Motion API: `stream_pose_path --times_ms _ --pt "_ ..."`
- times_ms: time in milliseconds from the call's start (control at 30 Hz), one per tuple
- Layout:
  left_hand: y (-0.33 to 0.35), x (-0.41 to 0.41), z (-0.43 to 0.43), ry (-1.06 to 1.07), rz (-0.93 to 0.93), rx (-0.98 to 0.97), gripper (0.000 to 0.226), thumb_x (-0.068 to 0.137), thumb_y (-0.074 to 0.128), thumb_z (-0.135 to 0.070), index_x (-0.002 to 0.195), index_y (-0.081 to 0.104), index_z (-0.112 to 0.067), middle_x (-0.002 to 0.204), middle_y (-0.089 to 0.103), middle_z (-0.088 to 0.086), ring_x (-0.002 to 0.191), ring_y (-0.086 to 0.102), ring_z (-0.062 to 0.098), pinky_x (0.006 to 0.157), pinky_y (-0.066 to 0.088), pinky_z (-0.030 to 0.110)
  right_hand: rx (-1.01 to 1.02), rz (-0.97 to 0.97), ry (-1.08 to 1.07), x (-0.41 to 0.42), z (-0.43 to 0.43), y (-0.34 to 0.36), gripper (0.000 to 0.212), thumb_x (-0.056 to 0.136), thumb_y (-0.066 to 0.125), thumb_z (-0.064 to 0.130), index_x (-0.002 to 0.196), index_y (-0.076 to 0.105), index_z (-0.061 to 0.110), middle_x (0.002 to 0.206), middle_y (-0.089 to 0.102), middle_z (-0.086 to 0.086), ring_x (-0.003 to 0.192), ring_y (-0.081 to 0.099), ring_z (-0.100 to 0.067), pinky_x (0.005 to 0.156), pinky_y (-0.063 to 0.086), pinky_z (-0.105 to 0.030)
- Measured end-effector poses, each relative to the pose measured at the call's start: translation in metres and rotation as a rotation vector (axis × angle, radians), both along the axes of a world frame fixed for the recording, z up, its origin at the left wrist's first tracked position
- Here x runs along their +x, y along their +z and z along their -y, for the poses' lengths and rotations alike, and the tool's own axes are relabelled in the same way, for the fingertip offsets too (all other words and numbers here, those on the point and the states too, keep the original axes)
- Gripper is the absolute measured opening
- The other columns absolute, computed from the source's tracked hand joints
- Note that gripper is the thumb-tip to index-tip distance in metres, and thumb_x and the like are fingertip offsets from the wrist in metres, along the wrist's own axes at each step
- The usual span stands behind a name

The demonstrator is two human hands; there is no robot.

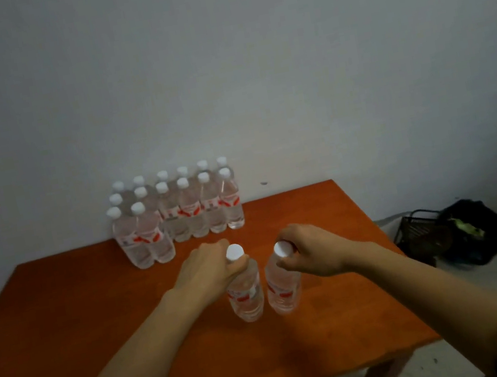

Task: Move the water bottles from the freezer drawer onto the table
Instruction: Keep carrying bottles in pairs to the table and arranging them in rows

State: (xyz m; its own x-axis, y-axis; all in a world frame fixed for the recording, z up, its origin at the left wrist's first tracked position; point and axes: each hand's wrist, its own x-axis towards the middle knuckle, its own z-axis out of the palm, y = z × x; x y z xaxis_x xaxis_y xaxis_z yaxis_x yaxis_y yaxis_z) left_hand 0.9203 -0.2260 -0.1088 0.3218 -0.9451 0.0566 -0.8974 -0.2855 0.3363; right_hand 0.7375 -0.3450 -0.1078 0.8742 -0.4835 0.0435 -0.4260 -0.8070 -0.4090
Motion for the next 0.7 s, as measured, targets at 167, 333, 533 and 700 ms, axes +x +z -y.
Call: stream_pose_path --times_ms 167,333,533,700 --pt "-0.009 0.075 0.035 0.025 -0.078 -0.061 0.027 0.086 0.061 -0.036 0.070 0.047 -0.019 0.064 0.049 -0.007 0.060 0.049 0.013 0.050 0.032 0.026 -0.001 0.028 0.036 0.081 0.039 -0.017 0.016 0.087 0.058 0.035 0.085 0.043 0.028 0.078 0.037 0.016 0.074 0.039 -0.008 0.058 0.026 -0.016" --pt "-0.017 0.151 0.061 0.028 -0.133 -0.085 0.029 0.084 0.059 -0.033 0.060 0.047 -0.023 0.056 0.052 -0.006 0.050 0.046 0.004 0.046 0.030 0.021 -0.006 0.039 0.021 0.153 0.067 -0.029 0.024 0.089 0.056 0.036 0.105 0.055 0.019 0.101 0.051 0.003 0.087 0.046 -0.011 0.072 0.038 -0.024" --pt "-0.026 0.226 0.092 0.085 -0.159 -0.093 0.037 0.076 0.061 -0.036 0.049 0.040 -0.021 0.047 0.045 -0.006 0.044 0.041 0.006 0.041 0.025 0.021 0.020 -0.046 -0.009 0.233 0.087 -0.037 0.031 0.091 0.056 0.034 0.118 0.053 0.018 0.111 0.052 0.000 0.091 0.048 -0.012 0.073 0.038 -0.022" --pt "-0.032 0.264 0.120 0.144 -0.125 -0.049 0.035 0.075 0.061 -0.039 0.053 0.042 -0.019 0.051 0.045 -0.003 0.047 0.043 0.011 0.043 0.027 0.024 0.033 -0.107 -0.030 0.280 0.102 -0.040 0.036 0.093 0.055 0.030 0.127 0.049 0.018 0.123 0.050 -0.004 0.107 0.053 -0.020 0.083 0.041 -0.025"
